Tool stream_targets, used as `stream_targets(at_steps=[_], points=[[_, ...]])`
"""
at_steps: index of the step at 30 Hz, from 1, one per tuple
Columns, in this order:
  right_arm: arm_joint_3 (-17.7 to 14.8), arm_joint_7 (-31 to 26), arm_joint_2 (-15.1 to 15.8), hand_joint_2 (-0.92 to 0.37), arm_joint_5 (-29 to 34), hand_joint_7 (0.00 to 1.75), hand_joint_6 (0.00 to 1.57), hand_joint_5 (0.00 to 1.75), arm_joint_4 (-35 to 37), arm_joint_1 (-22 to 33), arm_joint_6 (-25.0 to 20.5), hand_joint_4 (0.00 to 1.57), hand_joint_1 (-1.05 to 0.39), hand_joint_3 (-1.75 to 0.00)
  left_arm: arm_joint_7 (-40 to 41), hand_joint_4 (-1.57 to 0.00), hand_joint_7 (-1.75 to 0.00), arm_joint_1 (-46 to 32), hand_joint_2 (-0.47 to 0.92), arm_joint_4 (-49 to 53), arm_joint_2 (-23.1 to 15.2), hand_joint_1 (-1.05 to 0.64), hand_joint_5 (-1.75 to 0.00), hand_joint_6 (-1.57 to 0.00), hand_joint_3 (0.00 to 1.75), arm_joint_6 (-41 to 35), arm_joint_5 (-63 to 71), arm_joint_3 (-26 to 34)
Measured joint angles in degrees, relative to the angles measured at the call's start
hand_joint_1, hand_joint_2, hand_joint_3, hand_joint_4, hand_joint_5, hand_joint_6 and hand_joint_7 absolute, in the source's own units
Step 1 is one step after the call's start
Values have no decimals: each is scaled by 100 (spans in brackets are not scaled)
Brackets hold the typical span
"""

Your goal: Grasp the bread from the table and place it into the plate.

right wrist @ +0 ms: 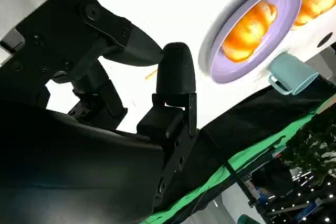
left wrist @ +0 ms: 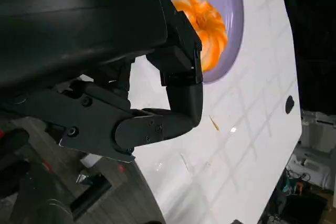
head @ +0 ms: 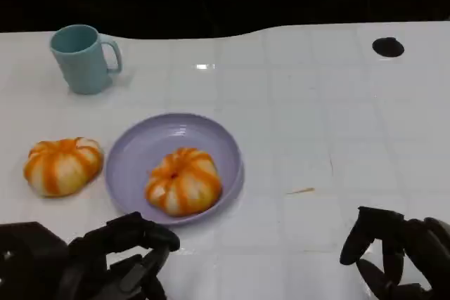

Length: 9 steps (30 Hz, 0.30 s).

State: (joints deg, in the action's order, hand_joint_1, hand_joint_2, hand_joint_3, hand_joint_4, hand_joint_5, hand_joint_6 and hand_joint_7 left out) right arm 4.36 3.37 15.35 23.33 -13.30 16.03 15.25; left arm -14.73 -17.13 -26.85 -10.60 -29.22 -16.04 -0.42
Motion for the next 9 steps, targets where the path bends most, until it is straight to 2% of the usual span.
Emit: stream_targets(at_steps=[9], points=[[17, 0, 0, -39, 0, 144, 84, 175, 0, -1, -1, 97, -12, -115, -14, -62, -127, 1, 92, 38, -9, -39, -175, -61, 50, 49, 36, -13]])
